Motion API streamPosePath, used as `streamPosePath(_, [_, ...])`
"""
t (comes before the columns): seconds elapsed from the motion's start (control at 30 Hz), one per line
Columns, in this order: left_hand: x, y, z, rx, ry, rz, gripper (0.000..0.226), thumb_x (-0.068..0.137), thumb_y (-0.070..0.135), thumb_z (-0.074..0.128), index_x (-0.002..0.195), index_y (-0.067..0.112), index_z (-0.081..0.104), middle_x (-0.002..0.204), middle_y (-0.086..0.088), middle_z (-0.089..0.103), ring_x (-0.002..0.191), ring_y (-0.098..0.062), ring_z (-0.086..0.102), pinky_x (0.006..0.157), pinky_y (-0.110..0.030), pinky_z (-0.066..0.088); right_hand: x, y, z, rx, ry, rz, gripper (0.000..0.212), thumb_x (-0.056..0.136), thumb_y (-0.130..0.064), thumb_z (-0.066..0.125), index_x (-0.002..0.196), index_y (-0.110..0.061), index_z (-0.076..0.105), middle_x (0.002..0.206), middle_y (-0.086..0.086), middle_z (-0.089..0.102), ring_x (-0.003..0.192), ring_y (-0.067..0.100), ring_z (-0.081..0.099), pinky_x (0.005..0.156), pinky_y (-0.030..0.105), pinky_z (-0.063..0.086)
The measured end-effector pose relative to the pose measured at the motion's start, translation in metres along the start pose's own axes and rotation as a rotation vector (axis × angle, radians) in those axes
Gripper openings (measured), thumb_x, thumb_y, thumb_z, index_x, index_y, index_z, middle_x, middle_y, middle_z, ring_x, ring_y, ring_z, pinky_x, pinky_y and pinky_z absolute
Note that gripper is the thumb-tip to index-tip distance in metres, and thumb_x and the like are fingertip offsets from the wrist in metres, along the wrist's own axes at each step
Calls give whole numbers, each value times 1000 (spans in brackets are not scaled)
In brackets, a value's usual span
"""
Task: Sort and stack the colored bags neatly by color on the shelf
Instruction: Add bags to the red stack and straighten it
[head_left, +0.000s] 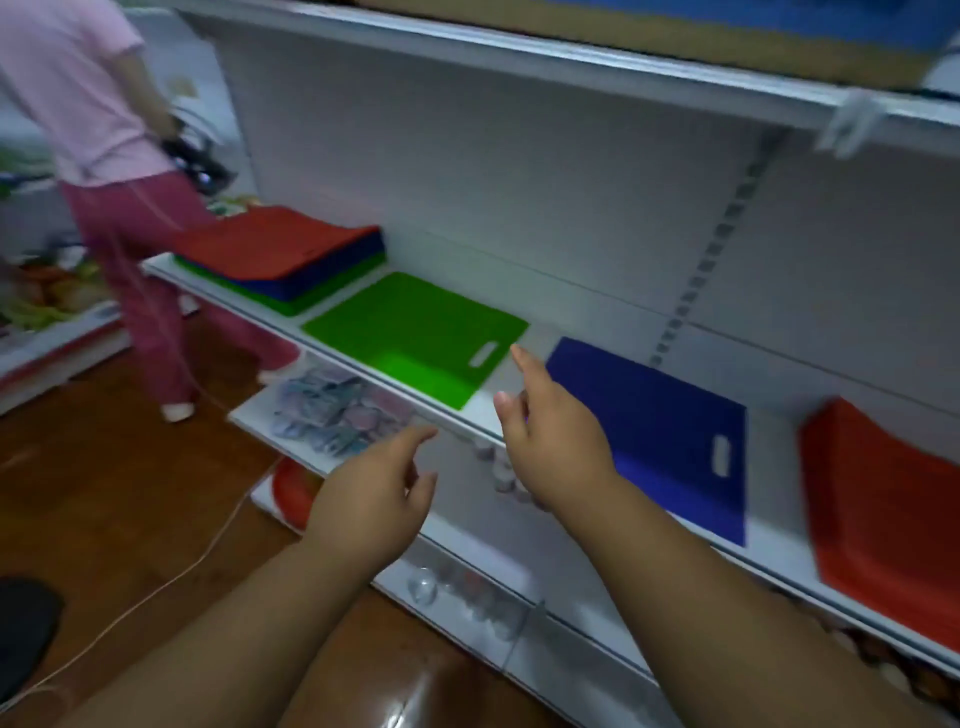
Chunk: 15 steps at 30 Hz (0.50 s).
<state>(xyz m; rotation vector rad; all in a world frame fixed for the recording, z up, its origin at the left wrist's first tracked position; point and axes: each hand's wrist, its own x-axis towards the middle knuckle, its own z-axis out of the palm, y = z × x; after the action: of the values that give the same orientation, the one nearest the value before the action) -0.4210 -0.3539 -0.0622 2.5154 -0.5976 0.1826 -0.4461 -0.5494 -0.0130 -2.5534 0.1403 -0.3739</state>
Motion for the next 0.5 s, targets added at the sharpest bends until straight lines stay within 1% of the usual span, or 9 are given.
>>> streamPosePath(0.07, [-7, -39, -30, -9, 28, -87, 56, 94, 41, 56, 145, 43, 33, 83, 15, 59, 67, -6, 53, 55, -23, 36, 18, -43, 29, 24, -37, -62, 58, 101, -44, 41, 154, -35, 19, 124, 8, 62, 100, 29, 61, 76, 37, 48])
streamPosePath(0.13, [-10, -74, -50, -11, 55, -157, 60, 94, 42, 56, 147, 46, 27, 81, 16, 60, 66, -5, 54, 51, -19, 34, 35, -75, 52, 27, -70, -122, 59, 101, -46, 41, 154, -37, 19, 127, 7, 61, 104, 26, 61, 80, 37, 49])
streamPosePath(0.17, [-9, -89, -58, -6, 68, -188, 61, 94, 42, 56, 147, 46, 26, 80, 15, 61, 67, -5, 54, 50, -19, 34, 46, -86, 63, 25, -74, -151, 59, 101, -46, 41, 154, -37, 19, 125, 6, 61, 102, 24, 61, 78, 36, 47])
streamPosePath(0.27, [0, -130, -68, -34, 111, -285, 60, 94, 40, 56, 147, 46, 27, 78, 14, 60, 67, -5, 54, 52, -23, 38, 81, -108, 93, 8, -90, -189, 59, 100, -48, 42, 153, -38, 20, 115, -1, 61, 86, 13, 55, 70, 30, 40])
streamPosePath(0.33, [9, -149, -69, -52, 132, -327, 58, 94, 39, 56, 146, 45, 31, 78, 14, 59, 69, -6, 55, 56, -28, 44, 105, -116, 109, 6, -118, -175, 60, 99, -48, 45, 153, -38, 21, 108, -4, 60, 84, 10, 53, 69, 29, 39])
streamPosePath(0.4, [24, -169, -72, -45, 151, -347, 53, 94, 38, 57, 143, 41, 38, 80, 13, 60, 72, -8, 56, 60, -32, 49, 135, -124, 126, 25, -129, -178, 59, 98, -46, 48, 152, -35, 26, 101, -4, 58, 85, 13, 54, 69, 29, 39])
streamPosePath(0.5, [54, -204, -80, 0, 155, -382, 48, 94, 38, 57, 140, 39, 44, 83, 12, 60, 74, -8, 57, 63, -31, 50, 188, -139, 156, 57, -154, -189, 59, 96, -42, 53, 150, -30, 32, 91, -4, 54, 89, 22, 57, 71, 32, 43])
